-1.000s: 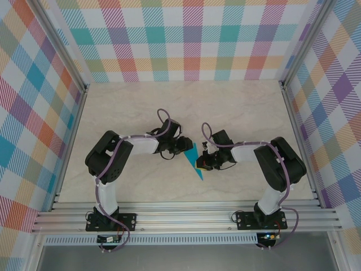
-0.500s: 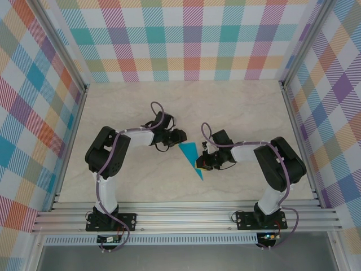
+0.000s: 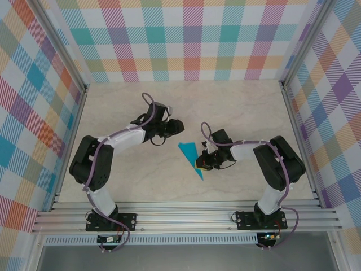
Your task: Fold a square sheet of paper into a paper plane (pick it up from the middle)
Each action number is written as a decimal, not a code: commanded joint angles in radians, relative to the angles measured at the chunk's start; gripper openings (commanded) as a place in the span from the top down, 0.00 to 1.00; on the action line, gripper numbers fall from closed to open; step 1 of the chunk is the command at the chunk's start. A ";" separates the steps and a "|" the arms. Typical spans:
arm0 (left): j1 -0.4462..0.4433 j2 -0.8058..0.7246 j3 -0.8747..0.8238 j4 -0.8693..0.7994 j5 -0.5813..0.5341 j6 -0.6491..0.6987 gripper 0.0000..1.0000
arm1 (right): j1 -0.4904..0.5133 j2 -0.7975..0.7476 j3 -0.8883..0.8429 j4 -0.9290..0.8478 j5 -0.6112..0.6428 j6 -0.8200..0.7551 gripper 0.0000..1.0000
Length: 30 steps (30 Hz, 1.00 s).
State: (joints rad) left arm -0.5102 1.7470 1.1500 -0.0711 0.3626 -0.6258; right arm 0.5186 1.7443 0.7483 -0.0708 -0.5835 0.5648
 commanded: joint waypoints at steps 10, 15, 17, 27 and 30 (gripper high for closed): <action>-0.175 0.062 -0.095 0.152 -0.024 -0.171 0.65 | 0.017 0.069 -0.045 -0.067 0.119 0.012 0.96; -0.184 0.103 -0.099 0.162 -0.051 -0.196 0.66 | 0.017 0.071 -0.053 -0.054 0.120 0.021 0.95; -0.185 0.116 -0.099 0.167 -0.052 -0.206 0.67 | 0.017 0.069 -0.055 -0.049 0.122 0.026 0.95; -0.185 0.157 -0.119 0.221 -0.040 -0.252 0.71 | 0.017 0.068 -0.062 -0.047 0.136 0.027 0.95; -0.185 0.177 -0.119 0.212 -0.040 -0.252 0.72 | 0.017 0.070 -0.065 -0.047 0.137 0.028 0.96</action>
State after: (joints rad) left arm -0.6918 1.9034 1.0447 0.1188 0.3210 -0.8650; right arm 0.5186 1.7443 0.7383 -0.0463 -0.5846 0.5880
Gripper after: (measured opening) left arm 0.285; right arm 0.045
